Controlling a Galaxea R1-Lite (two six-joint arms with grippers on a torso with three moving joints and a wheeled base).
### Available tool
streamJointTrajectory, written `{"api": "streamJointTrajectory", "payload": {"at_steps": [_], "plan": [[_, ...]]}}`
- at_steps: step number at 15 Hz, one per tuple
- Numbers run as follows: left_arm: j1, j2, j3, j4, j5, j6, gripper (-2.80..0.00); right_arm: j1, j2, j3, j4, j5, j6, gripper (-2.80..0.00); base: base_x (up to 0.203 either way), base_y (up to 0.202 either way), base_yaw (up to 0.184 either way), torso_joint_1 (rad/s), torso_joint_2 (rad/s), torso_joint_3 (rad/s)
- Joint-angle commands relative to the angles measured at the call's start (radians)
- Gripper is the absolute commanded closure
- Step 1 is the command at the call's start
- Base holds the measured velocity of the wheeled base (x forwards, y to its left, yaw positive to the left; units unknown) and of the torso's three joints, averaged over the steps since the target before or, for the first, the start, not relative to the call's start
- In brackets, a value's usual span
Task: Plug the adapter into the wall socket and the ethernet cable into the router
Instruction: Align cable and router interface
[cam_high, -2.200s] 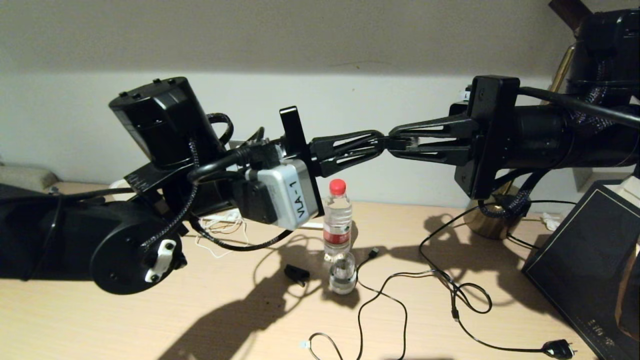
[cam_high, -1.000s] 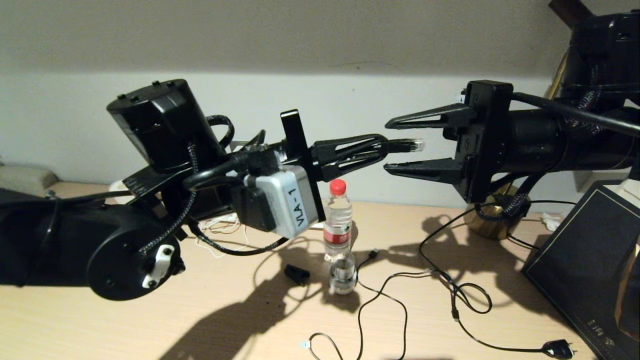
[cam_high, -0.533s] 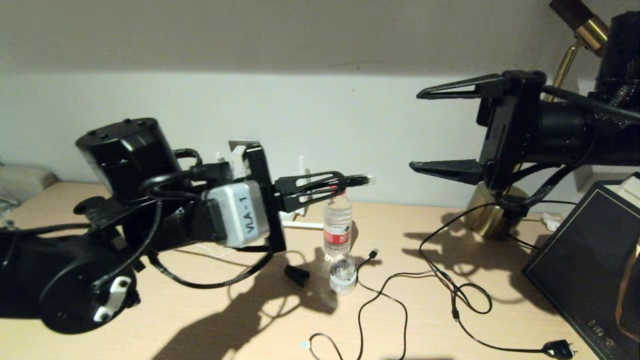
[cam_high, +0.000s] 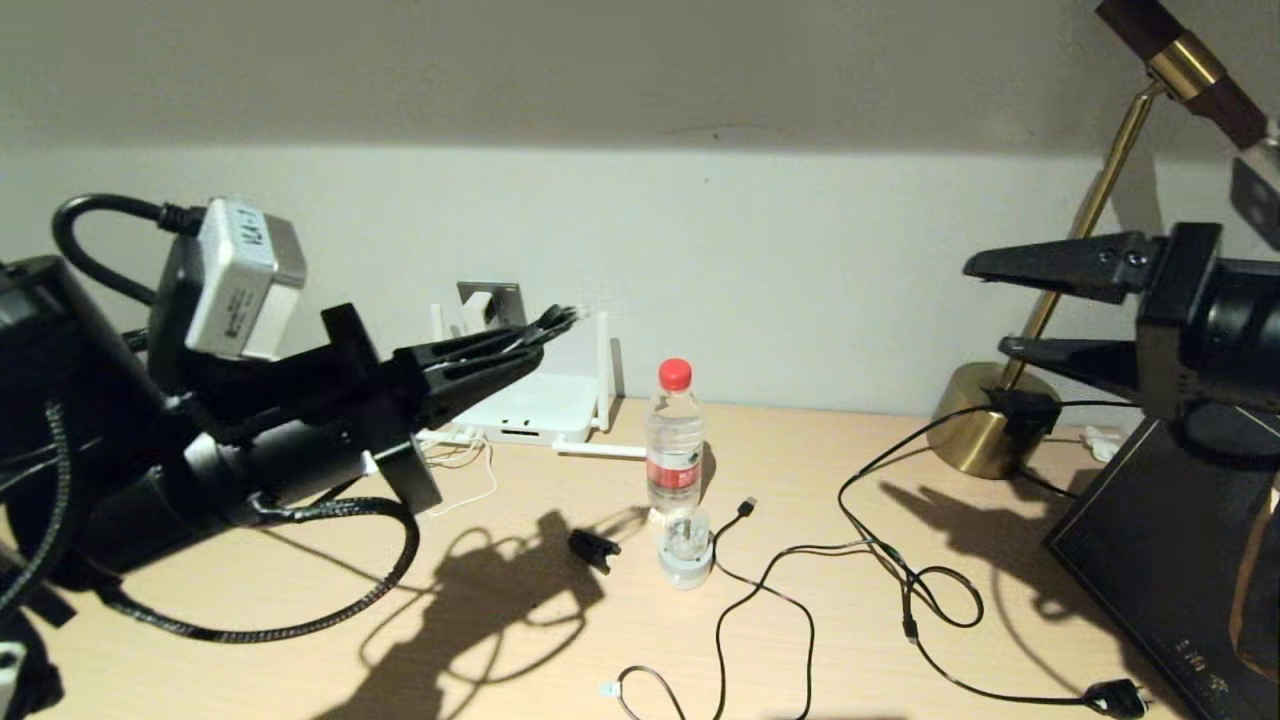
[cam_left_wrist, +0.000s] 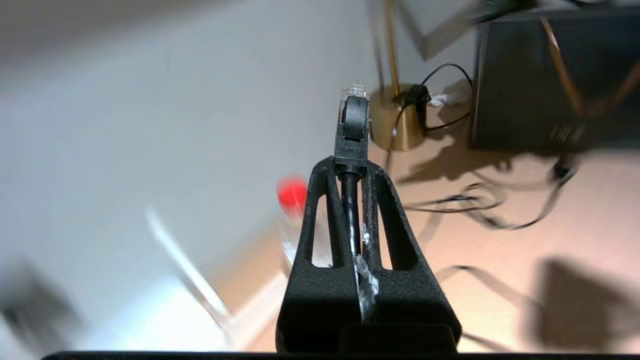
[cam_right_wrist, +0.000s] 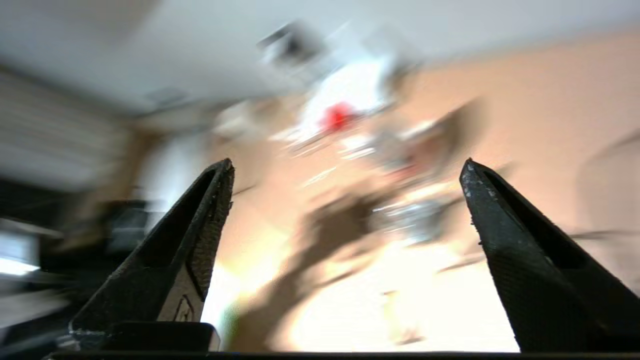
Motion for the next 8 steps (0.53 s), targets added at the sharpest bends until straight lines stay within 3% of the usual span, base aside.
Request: {"api": "streamJointTrajectory", "payload": {"at_steps": [1, 3, 4, 6, 8], "plan": [[0.003, -0.045, 0.027, 0.03, 0.083, -0.254, 0.0, -0.001, -0.233, 0.116, 0.001, -0.09, -0.111, -2.8, 0.0, 0.0, 0.0, 0.0, 0.0, 0.0], [0.004, -0.02, 0.025, 0.045, 0.15, -0.392, 0.0, -0.001, -0.379, 0.247, 0.004, -0.119, -0.19, -2.8, 0.0, 0.0, 0.0, 0.0, 0.0, 0.0], [0.005, -0.006, 0.04, 0.048, 0.159, -0.409, 0.0, -0.002, -0.441, 0.324, 0.005, -0.142, -0.218, 0.0, 0.0, 0.0, 0.0, 0.0, 0.0, 0.0], [0.005, 0.008, 0.099, 0.061, 0.165, -0.411, 0.0, -0.003, -0.527, 0.412, 0.017, -0.195, -0.252, 0.0, 0.0, 0.0, 0.0, 0.0, 0.0, 0.0], [0.009, 0.004, 0.137, 0.152, 0.18, -0.428, 0.0, -0.004, -0.624, 0.448, 0.09, -0.27, -0.327, 0.0, 0.0, 0.0, 0.0, 0.0, 0.0, 0.0]]}}
